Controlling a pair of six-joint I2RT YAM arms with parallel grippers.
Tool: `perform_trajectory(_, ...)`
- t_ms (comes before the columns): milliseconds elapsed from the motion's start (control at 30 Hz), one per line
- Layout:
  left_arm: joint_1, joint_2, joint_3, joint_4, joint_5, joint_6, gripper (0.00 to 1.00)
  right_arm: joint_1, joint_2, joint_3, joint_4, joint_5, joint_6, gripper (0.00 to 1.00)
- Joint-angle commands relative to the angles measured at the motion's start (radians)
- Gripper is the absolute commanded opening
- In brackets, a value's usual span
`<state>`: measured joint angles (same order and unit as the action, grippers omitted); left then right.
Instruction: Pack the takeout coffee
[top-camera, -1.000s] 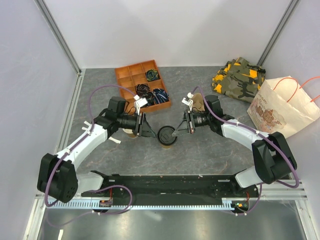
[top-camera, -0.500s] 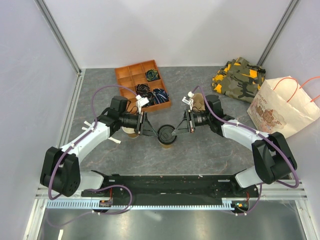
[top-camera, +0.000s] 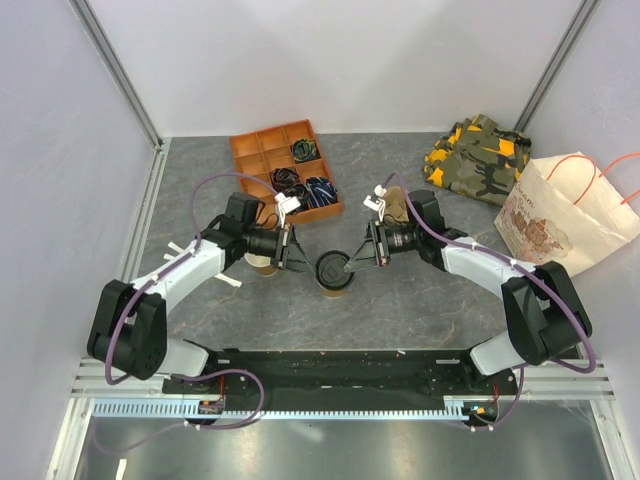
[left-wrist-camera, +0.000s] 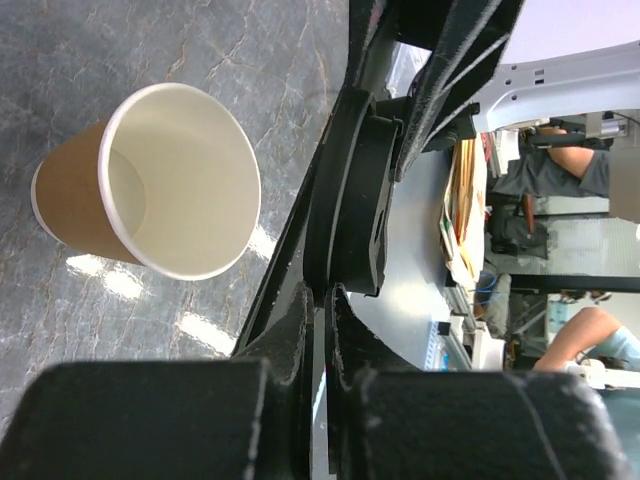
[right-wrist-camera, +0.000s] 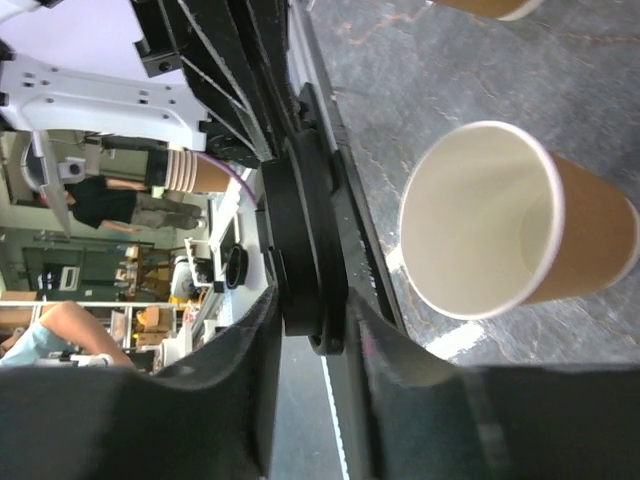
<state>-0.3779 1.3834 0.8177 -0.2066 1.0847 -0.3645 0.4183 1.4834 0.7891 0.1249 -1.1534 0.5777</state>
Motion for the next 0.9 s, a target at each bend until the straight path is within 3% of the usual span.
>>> perform_trajectory(0, -0.001, 0.035, 0.023, 0.039, 0.067, -0.028, 0.02, 0.000, 0.006, 0.065, -0.116, 0.060, -0.107, 0.48)
perform_trajectory(167, 0.004, 0.072, 0.032, 0.039, 0.113, -0.030, 0.02, 0.000, -0.003, 0.087, -0.188, 0.113, -0.151, 0.60)
perform_trajectory(233, 0.008, 0.081, 0.034, 0.049, 0.147, -0.039, 0.02, -0.001, -0.005, 0.094, -0.208, 0.129, -0.176, 0.74)
perform_trajectory(267, 0.011, 0.089, 0.035, 0.056, 0.155, -0.045, 0.02, -0.001, -0.008, 0.101, -0.224, 0.144, -0.182, 0.76)
perform_trajectory(300, 0.014, 0.094, 0.035, 0.059, 0.161, -0.054, 0.02, -0.003, -0.009, 0.104, -0.232, 0.153, -0.193, 0.89)
perform_trajectory(367, 0.025, 0.108, 0.034, 0.062, 0.182, -0.057, 0.02, -0.006, -0.015, 0.114, -0.249, 0.172, -0.202, 0.98)
perform_trajectory(867, 0.083, 0.224, 0.070, 0.026, 0.142, -0.068, 0.02, -0.024, -0.074, 0.208, -0.421, 0.320, -0.420, 0.98)
